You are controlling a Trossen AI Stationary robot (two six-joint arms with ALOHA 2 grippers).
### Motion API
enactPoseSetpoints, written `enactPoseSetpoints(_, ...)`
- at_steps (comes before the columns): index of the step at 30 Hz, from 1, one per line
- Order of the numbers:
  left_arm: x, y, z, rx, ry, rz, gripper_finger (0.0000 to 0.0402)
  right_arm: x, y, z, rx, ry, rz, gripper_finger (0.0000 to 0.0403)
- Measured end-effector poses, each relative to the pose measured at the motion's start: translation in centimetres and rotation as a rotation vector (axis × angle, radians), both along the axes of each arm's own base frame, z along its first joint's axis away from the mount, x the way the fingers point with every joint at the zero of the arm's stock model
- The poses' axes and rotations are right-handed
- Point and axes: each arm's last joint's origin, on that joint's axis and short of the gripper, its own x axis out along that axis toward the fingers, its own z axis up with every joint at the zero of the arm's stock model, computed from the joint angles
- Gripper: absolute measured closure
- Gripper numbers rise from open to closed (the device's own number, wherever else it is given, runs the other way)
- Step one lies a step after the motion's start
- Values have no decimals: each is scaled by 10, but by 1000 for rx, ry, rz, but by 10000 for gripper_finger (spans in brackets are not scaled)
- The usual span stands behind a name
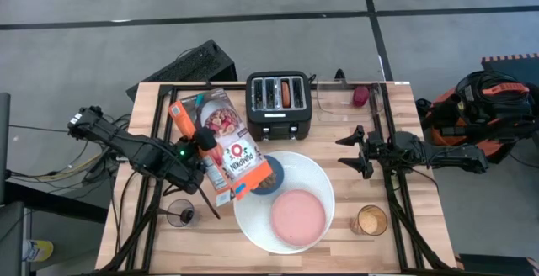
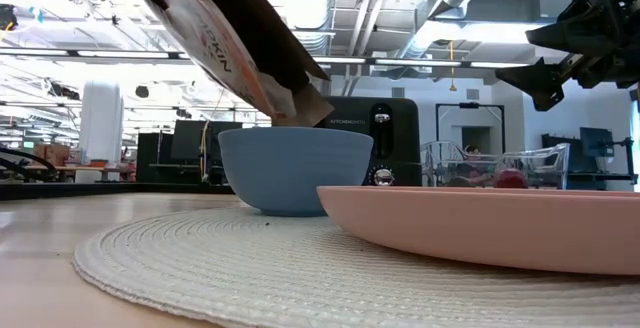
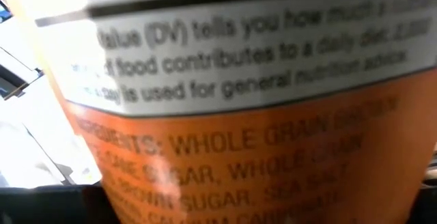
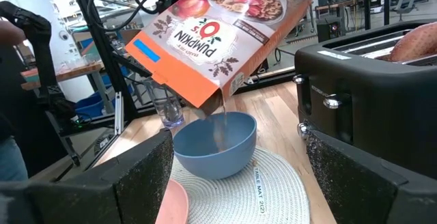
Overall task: Arrange a breakfast setting
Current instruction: Pour the cereal into the blue bowl
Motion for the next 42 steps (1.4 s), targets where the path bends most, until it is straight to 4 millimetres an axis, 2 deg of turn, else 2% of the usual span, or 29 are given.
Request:
enactPoseSetpoints(16,-2,-3,1,48,-20,-14,170,0,0,0,0,-1,0,47)
enactPoseSetpoints(42,-3,-5,0,14,12,-29,170,0,0,0,0,0,0,47)
